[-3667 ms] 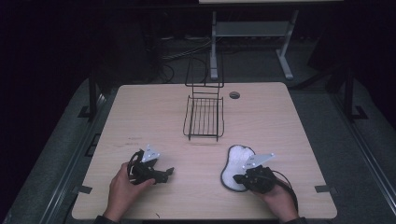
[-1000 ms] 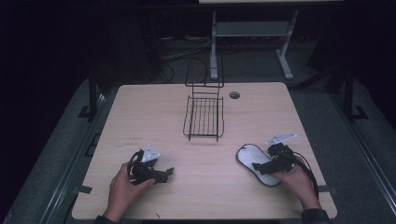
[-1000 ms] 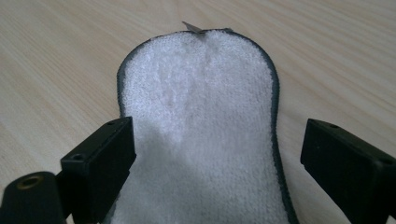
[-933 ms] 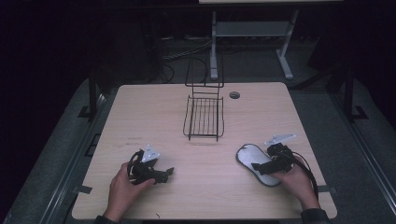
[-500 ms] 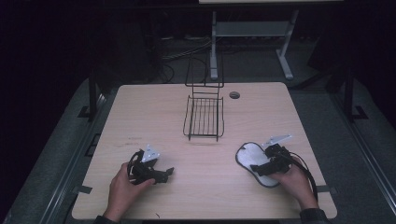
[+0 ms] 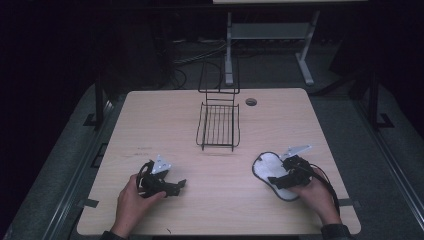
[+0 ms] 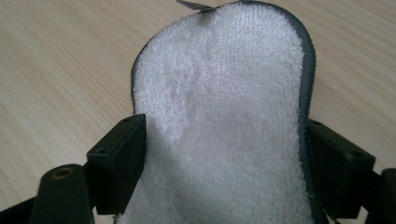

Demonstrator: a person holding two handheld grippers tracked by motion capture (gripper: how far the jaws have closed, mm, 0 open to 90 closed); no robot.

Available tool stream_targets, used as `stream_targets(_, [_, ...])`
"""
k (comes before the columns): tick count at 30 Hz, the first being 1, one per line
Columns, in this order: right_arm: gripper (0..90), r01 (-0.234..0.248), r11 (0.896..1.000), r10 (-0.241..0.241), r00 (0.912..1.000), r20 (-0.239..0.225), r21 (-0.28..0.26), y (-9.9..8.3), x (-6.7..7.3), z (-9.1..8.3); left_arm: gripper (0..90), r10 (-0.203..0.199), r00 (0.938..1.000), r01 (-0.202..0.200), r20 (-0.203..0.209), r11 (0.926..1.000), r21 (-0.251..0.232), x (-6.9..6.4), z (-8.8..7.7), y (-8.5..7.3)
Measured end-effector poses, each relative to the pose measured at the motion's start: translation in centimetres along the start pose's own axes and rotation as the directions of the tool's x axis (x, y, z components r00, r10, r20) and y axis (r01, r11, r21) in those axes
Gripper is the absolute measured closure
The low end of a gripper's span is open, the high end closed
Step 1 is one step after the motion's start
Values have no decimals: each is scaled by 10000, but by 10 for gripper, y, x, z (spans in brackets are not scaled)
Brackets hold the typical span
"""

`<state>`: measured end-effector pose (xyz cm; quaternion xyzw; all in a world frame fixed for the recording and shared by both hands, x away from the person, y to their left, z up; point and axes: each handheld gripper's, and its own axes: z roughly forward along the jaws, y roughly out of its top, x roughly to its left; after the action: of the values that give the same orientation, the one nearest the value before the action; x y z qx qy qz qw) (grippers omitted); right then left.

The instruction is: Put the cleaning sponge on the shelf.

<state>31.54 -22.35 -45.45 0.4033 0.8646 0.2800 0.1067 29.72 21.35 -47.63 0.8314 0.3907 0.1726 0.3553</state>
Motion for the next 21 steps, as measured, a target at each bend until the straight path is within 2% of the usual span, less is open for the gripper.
stream_targets(5, [255,-114,9999,113,9999,-106,-66,-1,-1,-5,125,0,10000,0,-1,10000,2,0,0,0])
stream_targets(9, [340,-285,9987,275,9993,-242,-426,-1,-3,-11,125,0,10000,0,0,10000,1,0,0,0])
stream_targets(21, [450,-507,9950,464,9976,-515,-857,-2,-5,-22,125,2,10000,-2,0,10000,2,0,0,0])
